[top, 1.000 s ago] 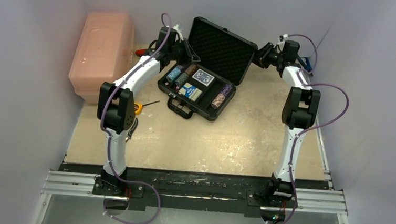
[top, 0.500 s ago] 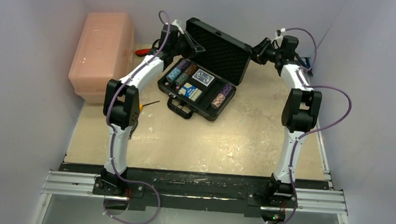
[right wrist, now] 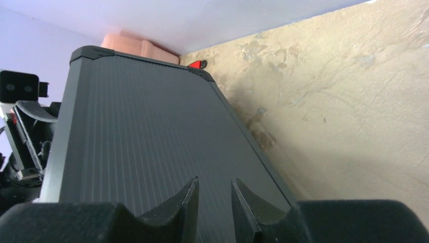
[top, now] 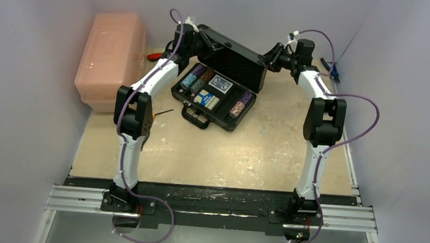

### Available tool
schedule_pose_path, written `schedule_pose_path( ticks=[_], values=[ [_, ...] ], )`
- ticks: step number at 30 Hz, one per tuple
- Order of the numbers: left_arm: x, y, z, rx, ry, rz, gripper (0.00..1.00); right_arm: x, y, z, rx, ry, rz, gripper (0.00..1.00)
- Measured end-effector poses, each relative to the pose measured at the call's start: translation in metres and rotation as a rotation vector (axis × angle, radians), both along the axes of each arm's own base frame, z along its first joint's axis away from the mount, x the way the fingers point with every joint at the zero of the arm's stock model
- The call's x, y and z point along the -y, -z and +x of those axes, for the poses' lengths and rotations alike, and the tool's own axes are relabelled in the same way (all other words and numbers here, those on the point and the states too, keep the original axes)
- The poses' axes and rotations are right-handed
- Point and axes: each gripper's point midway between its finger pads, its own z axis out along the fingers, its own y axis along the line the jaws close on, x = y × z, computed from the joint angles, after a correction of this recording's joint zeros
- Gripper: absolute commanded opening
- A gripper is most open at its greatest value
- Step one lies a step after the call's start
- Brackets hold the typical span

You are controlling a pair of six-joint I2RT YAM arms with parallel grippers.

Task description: Pack up texas hold em set

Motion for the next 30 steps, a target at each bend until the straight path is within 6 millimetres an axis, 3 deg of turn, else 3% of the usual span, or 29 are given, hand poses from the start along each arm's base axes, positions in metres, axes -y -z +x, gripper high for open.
schedule_pose_path(
  ticks=[4, 10, 14, 18, 25, 30],
  values=[
    [0.000, 0.005, -0.001, -0.026, -0.004, 0.000, 0.12, -0.011, 0.001, -0.007, 0.006, -0.016, -0.017, 0.33],
    [-0.002, 0.015, -0.001, -0.045, -0.016, -0.004, 0.11, -0.011, 0.000, -0.010, 0.022, -0.004, -0.055, 0.33],
    [-0.009, 0.039, -0.005, -0.082, -0.049, 0.012, 0.11, -0.021, 0.000, -0.022, 0.018, -0.031, -0.070, 0.33],
    [-0.027, 0.062, -0.026, -0.137, -0.114, 0.044, 0.11, -0.042, -0.006, -0.040, 0.010, -0.080, -0.077, 0.33],
    [-0.050, 0.048, -0.052, -0.114, -0.180, 0.052, 0.10, -0.073, -0.028, -0.060, 0.068, -0.157, -0.084, 0.33],
    [-0.065, 0.046, -0.067, -0.115, -0.214, 0.060, 0.10, -0.083, -0.024, -0.070, 0.066, -0.183, -0.093, 0.33]
  ],
)
